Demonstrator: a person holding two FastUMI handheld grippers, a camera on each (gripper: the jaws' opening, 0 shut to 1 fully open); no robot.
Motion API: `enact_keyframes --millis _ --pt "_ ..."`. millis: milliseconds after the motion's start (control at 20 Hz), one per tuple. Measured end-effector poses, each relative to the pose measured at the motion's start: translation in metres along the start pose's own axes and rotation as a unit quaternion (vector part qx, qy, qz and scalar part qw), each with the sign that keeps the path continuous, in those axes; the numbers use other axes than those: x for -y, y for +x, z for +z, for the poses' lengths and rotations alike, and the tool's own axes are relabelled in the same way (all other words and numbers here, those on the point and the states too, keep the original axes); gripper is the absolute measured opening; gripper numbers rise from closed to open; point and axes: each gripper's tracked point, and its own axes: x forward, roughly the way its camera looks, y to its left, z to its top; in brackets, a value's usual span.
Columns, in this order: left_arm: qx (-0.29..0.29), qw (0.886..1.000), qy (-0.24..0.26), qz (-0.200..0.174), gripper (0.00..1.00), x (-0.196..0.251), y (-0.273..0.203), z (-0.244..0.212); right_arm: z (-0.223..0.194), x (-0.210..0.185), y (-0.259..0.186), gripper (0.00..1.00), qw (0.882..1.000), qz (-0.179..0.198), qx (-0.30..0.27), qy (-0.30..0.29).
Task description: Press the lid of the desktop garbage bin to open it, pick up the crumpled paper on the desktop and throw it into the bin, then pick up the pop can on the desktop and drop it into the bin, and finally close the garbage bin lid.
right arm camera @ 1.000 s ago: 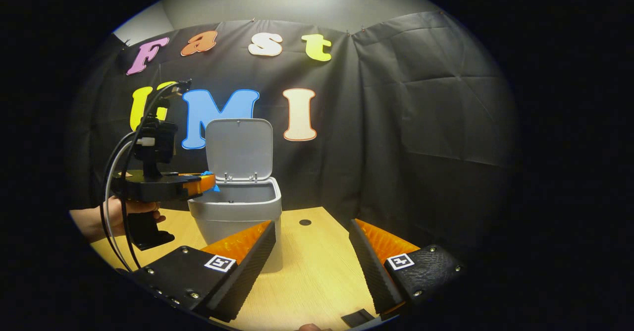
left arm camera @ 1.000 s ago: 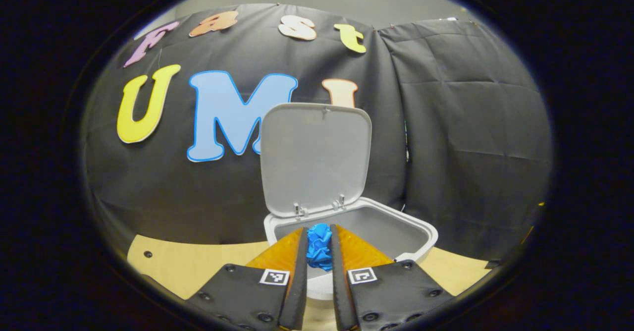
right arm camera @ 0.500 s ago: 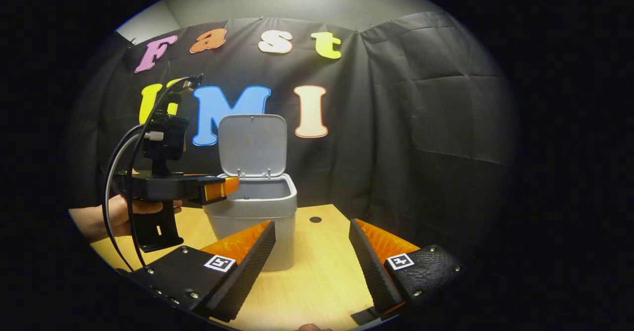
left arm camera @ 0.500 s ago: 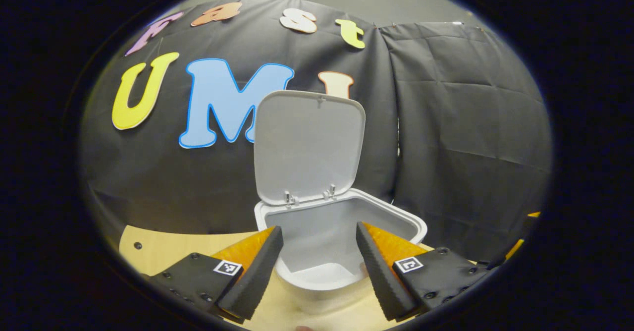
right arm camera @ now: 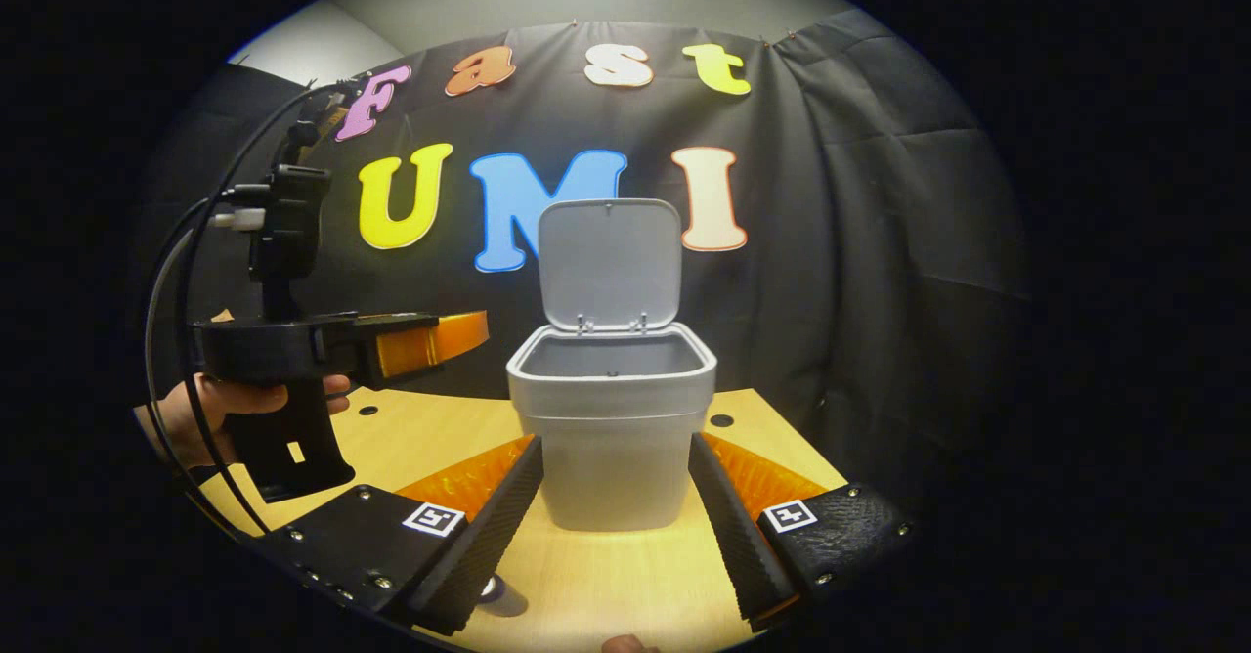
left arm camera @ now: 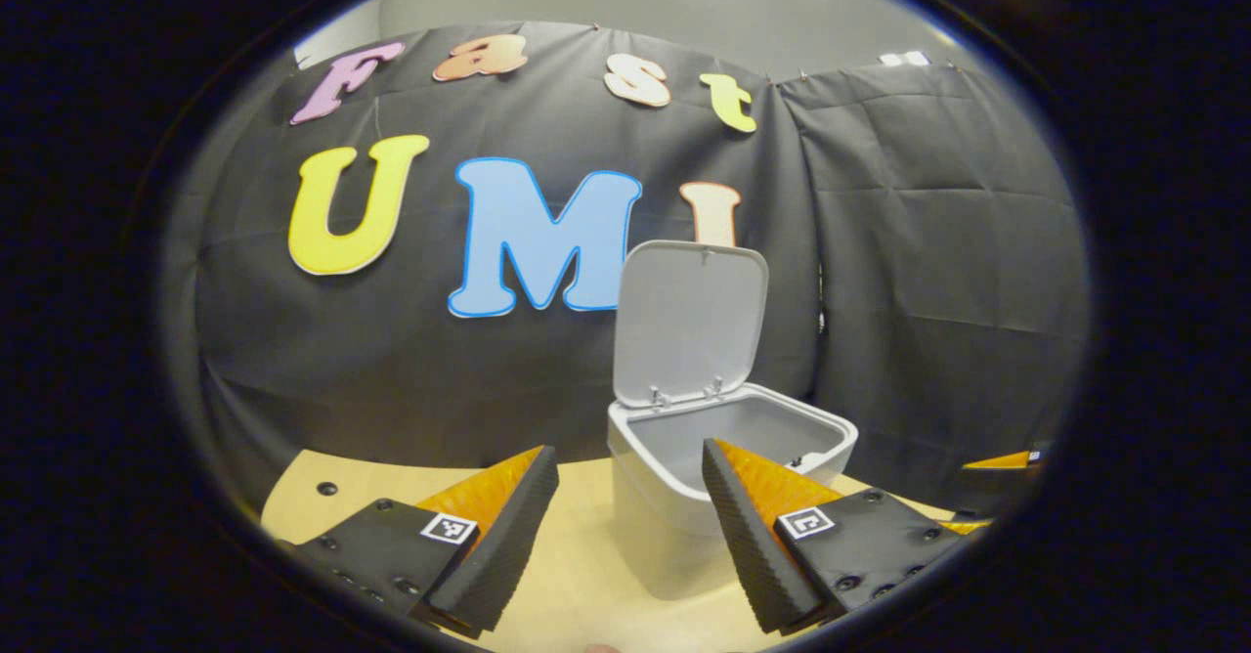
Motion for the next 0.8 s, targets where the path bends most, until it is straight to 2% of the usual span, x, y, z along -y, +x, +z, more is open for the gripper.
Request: enact_keyframes --millis 350,550,800 --pt "0.003 0.998 -0.007 0.062 0.96 -0.049 -0.053 -0.008 -0.038 -0.061 0.013 0.96 0.995 0.082 -0.045 -0.022" --pt "-0.001 0.995 -0.010 0.096 0.96 -0.073 -0.086 -0.018 -0.081 -0.094 0.014 0.96 0.985 0.134 -0.099 -0.047" --pt "-0.011 0.991 -0.022 0.128 0.96 -0.094 -0.115 -0.029 -0.127 -0.118 0.020 0.96 0.970 0.170 -0.164 -0.063"
